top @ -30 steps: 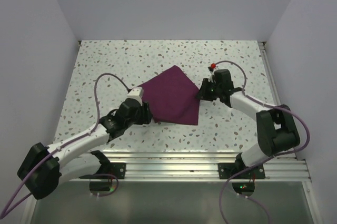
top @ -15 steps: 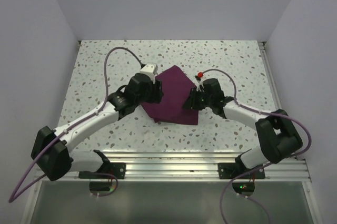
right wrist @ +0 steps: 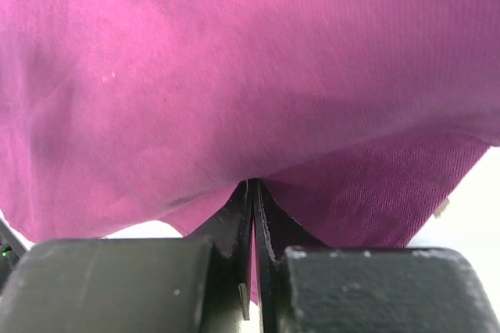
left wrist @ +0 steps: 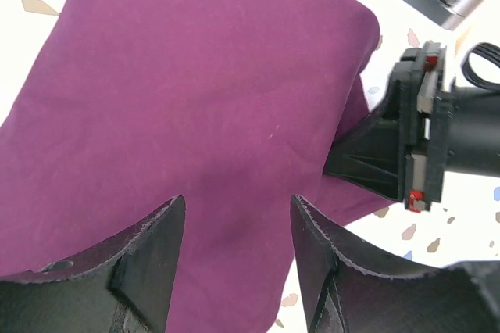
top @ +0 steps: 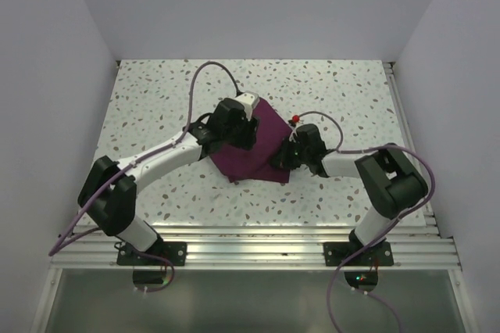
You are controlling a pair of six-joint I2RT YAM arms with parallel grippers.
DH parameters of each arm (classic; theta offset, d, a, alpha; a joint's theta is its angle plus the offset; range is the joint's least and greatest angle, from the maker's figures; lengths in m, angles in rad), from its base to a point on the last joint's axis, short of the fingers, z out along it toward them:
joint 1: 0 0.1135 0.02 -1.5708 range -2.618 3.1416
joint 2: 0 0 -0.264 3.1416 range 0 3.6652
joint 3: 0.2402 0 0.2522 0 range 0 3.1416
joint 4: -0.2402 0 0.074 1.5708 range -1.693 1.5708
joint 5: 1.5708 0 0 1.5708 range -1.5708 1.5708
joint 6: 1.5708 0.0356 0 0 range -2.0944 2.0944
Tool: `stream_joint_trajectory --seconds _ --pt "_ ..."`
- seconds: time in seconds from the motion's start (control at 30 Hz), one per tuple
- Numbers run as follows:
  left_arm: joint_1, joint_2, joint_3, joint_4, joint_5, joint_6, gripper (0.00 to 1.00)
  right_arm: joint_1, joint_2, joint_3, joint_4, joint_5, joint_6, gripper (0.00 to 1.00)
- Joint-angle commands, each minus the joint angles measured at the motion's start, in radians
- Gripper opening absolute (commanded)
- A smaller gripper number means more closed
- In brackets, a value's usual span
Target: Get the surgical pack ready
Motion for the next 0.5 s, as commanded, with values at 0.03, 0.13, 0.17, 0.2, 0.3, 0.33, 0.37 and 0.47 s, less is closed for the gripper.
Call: stream_joint_trajectory --seconds 0.03,0.13,0.17,0.2,0.3,0.33,0.37,0.47 --pt "-0.010 0.056 0.069 -0.012 0.037 0.070 0.60 0.000 -0.054 -0.084 -0.048 0.084 0.005 0.00" --pt "-0.025 0.123 0.117 -0.047 0.039 0.098 0.60 0.000 -0.108 -0.115 -0.099 0.092 0.002 0.00" --pt "-0.031 0.143 0.149 -0.068 0.039 0.109 0.60 -0.002 -0.115 -0.120 -0.111 0.094 0.000 0.00" --pt "-0.037 0.180 0.166 -0.081 0.034 0.124 0.59 -0.002 -0.134 -0.126 -0.122 0.098 0.000 0.00" --pt "-0.054 0.241 0.232 -0.134 0.025 0.147 0.58 0.000 -0.158 -0.143 -0.163 0.112 0.003 0.00" --pt "-0.057 0.254 0.250 -0.148 0.028 0.149 0.57 0.000 -0.174 -0.152 -0.177 0.115 0.006 0.00" --pt "-0.059 0.263 0.258 -0.150 0.051 0.153 0.58 0.000 -0.184 -0.156 -0.183 0.121 0.006 0.00" --pt "-0.062 0.294 0.269 -0.153 0.097 0.167 0.57 0.001 -0.209 -0.167 -0.202 0.135 0.000 0.00"
